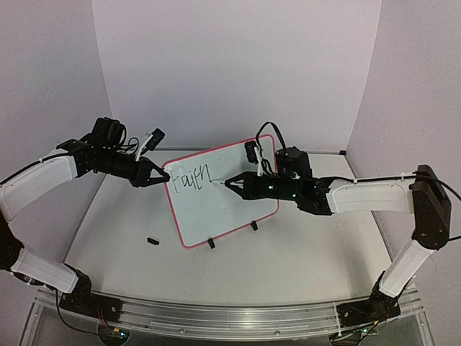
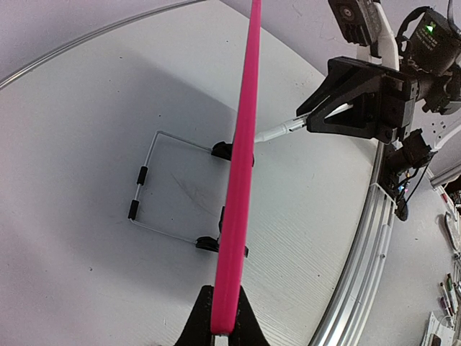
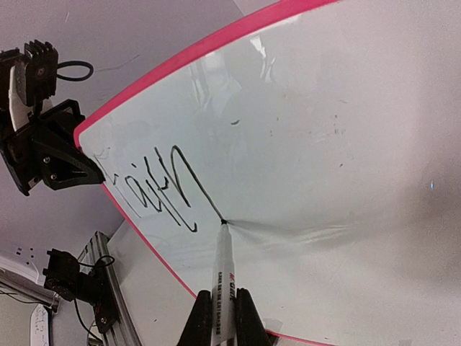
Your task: Write a sentence on the whiteboard
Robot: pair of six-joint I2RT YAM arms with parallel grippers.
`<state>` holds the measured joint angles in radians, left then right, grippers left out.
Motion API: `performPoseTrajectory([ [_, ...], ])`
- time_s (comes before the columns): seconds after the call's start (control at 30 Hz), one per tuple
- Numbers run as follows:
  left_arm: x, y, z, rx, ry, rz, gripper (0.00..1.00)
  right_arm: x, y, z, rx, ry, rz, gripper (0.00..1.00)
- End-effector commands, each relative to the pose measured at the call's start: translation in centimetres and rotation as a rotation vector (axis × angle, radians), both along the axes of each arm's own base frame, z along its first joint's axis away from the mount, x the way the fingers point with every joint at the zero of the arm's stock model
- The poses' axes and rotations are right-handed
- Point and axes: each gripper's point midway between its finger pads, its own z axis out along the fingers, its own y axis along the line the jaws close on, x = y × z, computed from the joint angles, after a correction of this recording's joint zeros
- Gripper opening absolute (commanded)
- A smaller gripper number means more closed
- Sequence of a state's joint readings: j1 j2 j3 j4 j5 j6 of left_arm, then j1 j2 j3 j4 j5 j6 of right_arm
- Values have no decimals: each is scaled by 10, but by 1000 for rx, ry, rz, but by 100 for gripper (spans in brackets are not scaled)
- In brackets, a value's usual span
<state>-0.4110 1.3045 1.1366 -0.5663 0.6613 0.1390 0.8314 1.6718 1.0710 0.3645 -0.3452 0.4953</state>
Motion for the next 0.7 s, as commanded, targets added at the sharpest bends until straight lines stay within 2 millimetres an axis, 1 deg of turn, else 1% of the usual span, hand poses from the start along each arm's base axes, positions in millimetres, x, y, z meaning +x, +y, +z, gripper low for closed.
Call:
performPoseTrajectory([
  [0.0,3,2,-6,31,-39,-2,0,4,-6,22,29,-40,-22,0],
  [0.17,4,3,-6,33,-39,1,0,-4,-10,39,54,-64,0,0],
  [0.3,4,3,-6,33,-39,1,0,-11,-18,52,68,-80,-4,0],
  [0.4,4,3,-7,33,-34,1,0,-14,-24,58,74,-86,-5,0],
  [0.5,3,2,-8,32,-31,-1,0,-12,-33,59,75,-85,-15,0],
  [0.6,4,2,-7,30,-30,-1,0,-6,-40,54,69,-76,-25,0],
  [0.67,4,2,-8,29,-29,-2,0,-2,-42,50,64,-70,-27,0],
])
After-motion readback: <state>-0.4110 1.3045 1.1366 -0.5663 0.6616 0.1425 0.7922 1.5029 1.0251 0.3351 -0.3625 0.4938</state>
